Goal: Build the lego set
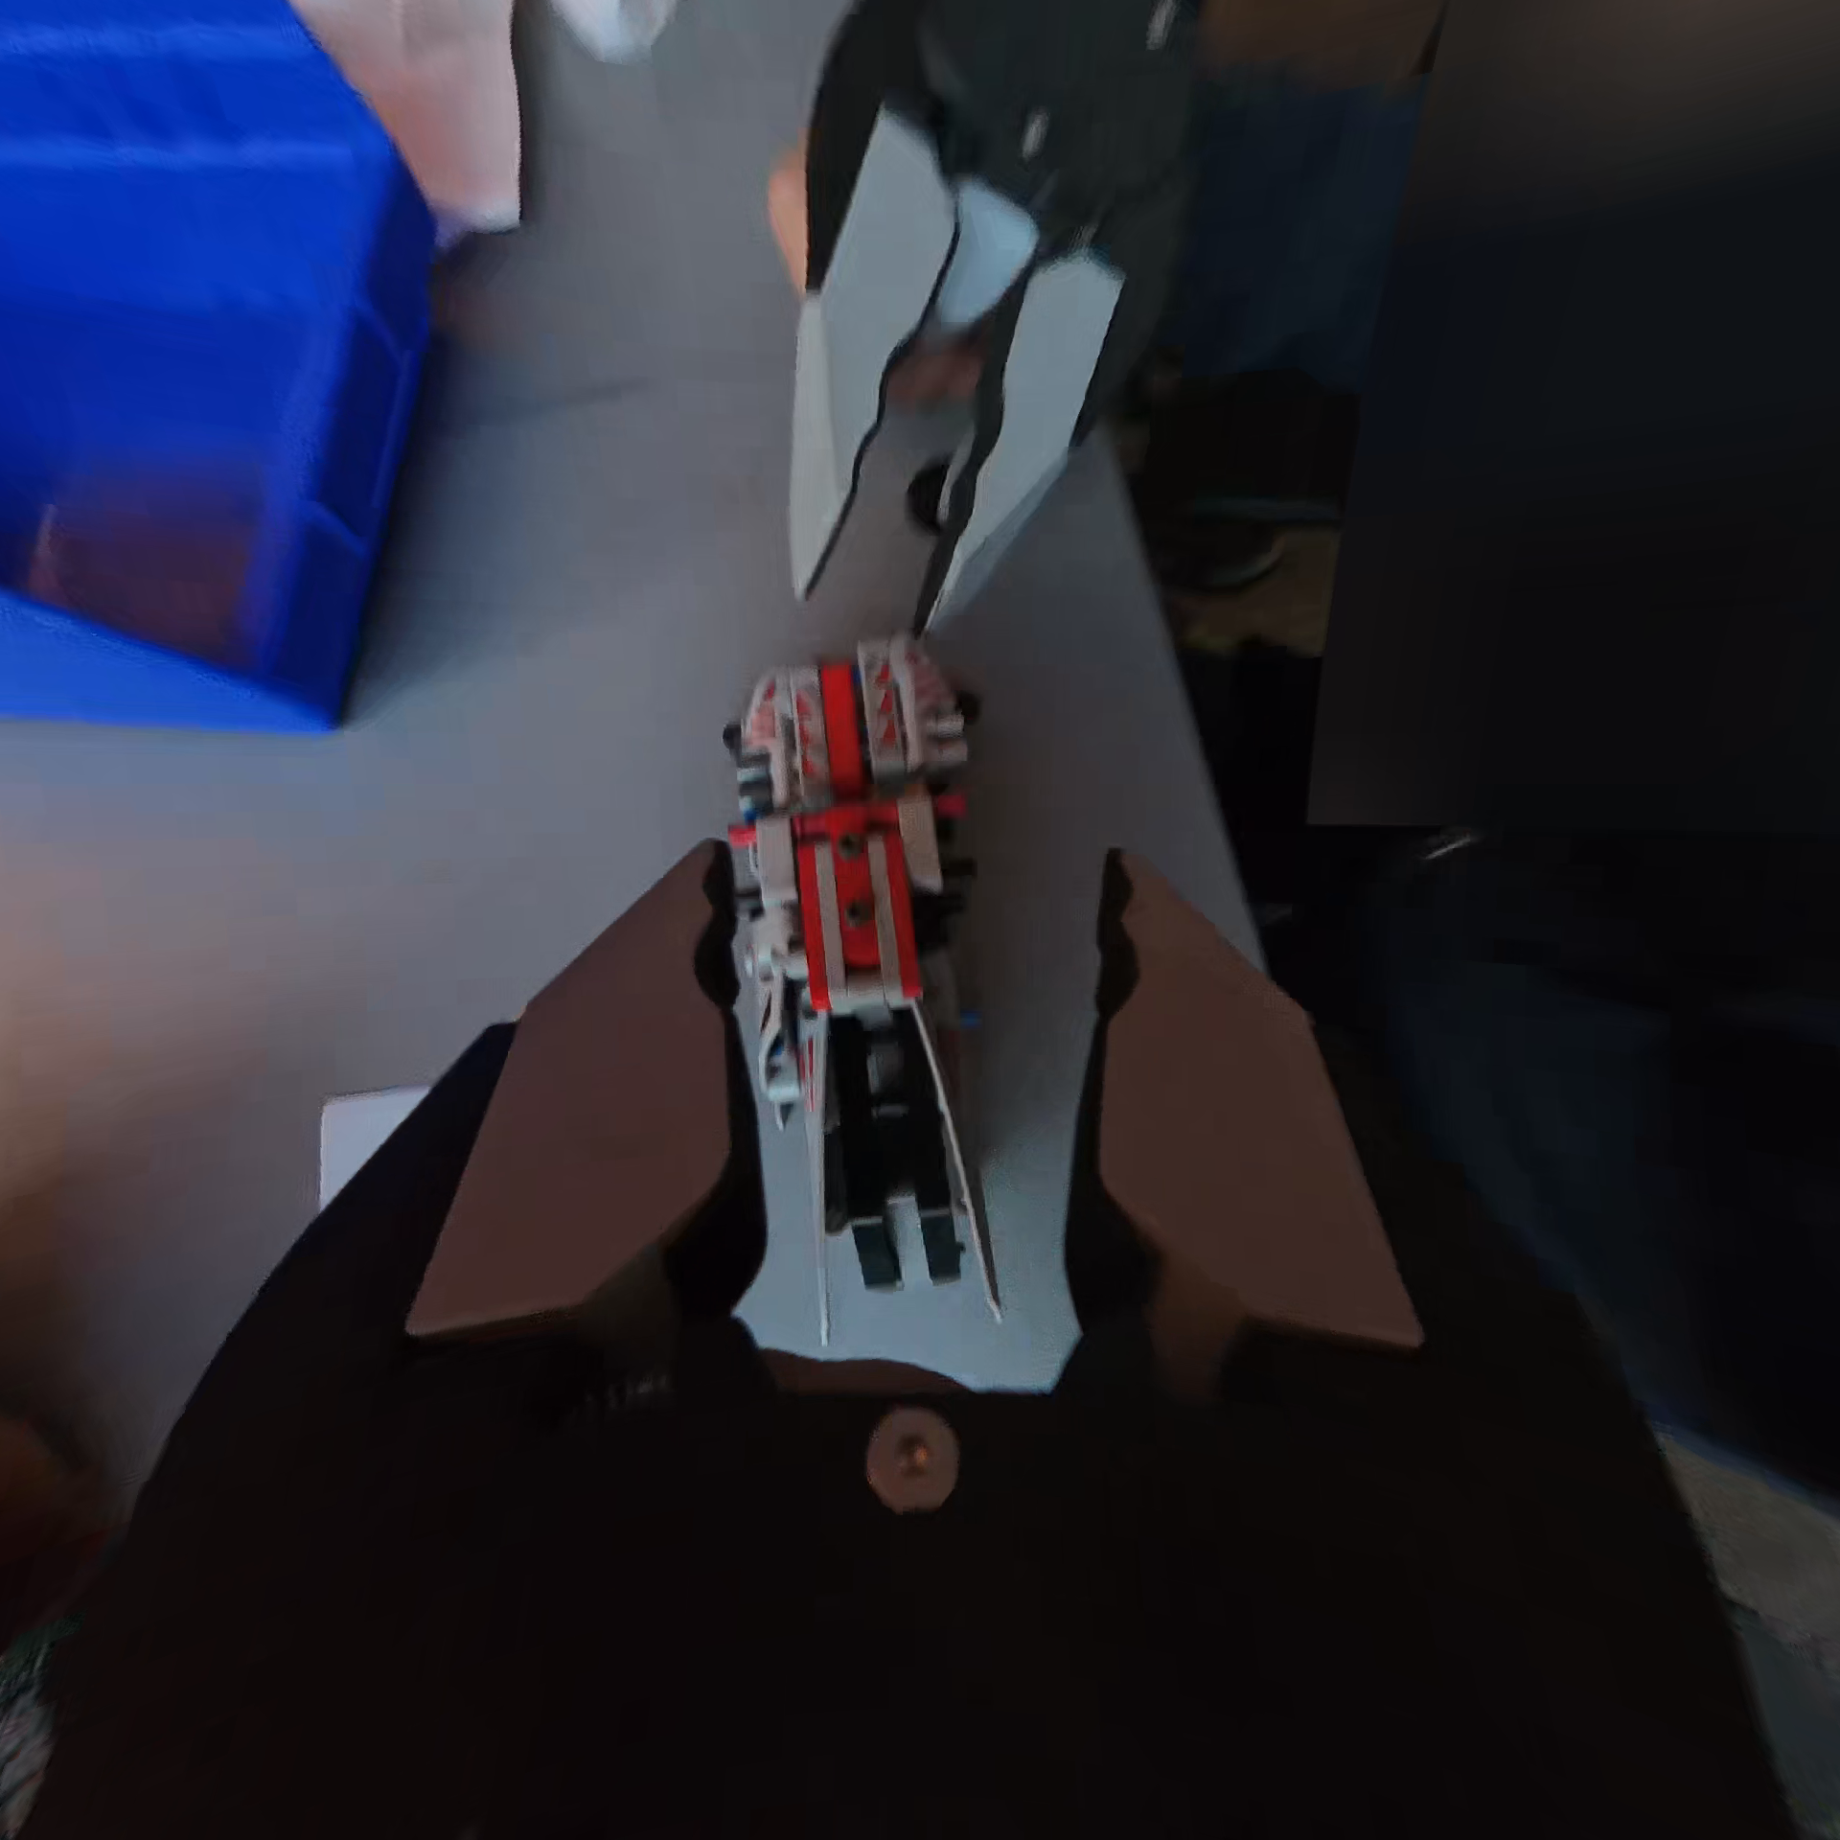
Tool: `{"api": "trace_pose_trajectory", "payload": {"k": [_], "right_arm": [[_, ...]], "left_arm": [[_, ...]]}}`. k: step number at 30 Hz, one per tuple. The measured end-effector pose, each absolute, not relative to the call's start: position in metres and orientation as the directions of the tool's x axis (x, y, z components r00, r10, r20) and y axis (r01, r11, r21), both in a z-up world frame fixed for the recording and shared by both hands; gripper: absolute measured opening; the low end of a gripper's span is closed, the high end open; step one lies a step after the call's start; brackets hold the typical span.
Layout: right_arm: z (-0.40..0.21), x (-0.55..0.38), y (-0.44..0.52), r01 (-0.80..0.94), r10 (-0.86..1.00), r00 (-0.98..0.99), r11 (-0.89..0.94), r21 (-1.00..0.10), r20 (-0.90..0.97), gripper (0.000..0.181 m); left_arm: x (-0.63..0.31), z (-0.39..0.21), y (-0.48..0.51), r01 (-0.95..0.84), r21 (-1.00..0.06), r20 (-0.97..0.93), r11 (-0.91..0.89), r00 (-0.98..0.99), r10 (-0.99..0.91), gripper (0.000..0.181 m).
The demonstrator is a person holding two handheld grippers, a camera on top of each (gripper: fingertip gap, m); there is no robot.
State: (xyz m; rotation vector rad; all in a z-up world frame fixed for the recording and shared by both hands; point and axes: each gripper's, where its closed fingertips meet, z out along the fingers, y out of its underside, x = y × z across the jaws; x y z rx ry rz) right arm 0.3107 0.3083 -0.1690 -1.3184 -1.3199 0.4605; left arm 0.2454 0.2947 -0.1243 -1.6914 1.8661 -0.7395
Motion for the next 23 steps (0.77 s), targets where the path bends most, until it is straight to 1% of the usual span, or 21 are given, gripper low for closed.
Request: {"api": "trace_pose_trajectory", "payload": {"k": [2,4,6,8,9,11,13,14,15,18,20,23], "right_arm": [[-0.164,0.315,0.306,0.377,0.869,0.311,0.258,-0.89,0.384,0.027],[-0.159,0.317,0.297,0.33,0.888,0.312,0.233,-0.915,0.338,0.027],[-0.156,0.319,0.292,0.299,0.91,0.337,0.14,-0.944,0.242,0.025],[-0.154,0.319,0.287,0.266,0.927,0.355,0.028,-0.964,0.125,0.029],[-0.153,0.318,0.282,0.246,0.935,0.342,0.012,-0.969,0.098,0.031],[-0.15,0.315,0.28,0.205,0.931,0.355,0.01,-0.979,0.084,0.026],[-0.158,0.313,0.287,0.249,0.906,0.411,-0.008,-0.968,0.099,0.029],[-0.161,0.312,0.289,0.279,0.898,0.425,-0.009,-0.96,0.115,0.031],[-0.164,0.309,0.29,0.304,0.896,0.427,-0.013,-0.953,0.124,0.032],[-0.175,0.306,0.289,0.372,0.912,0.397,-0.057,-0.926,0.103,0.04],[-0.173,0.306,0.288,0.351,0.929,0.369,-0.112,-0.929,0.027,0.039],[-0.163,0.31,0.288,0.288,0.944,0.323,-0.167,-0.943,-0.069,0.029]], "left_arm": [[0.252,-0.097,0.304,-0.648,-0.76,0.032,0.044,-0.105,-0.994,0.064],[0.252,-0.092,0.321,-0.65,-0.758,0.033,0.05,-0.114,-0.993,0.061],[0.254,-0.105,0.343,-0.677,-0.735,0.048,0.031,-0.097,-0.994,0.06],[0.261,-0.122,0.352,-0.686,-0.727,0.153,-0.026,-0.125,-0.98,0.056],[0.265,-0.13,0.355,-0.686,-0.725,0.212,-0.058,-0.142,-0.967,0.052],[0.269,-0.149,0.356,-0.704,-0.703,0.318,-0.1,-0.185,-0.93,0.048],[0.273,-0.161,0.358,-0.715,-0.685,0.397,-0.137,-0.21,-0.893,0.052],[0.274,-0.161,0.355,-0.71,-0.688,0.436,-0.15,-0.24,-0.867,0.046],[0.275,-0.161,0.353,-0.705,-0.692,0.461,-0.153,-0.268,-0.846,0.044],[0.281,-0.152,0.352,-0.668,-0.71,0.545,-0.222,-0.321,-0.775,0.044],[0.285,-0.152,0.355,-0.663,-0.706,0.572,-0.249,-0.327,-0.752,0.039],[0.286,-0.158,0.346,-0.683,-0.7,0.566,-0.207,-0.354,-0.745,0.039]]}}
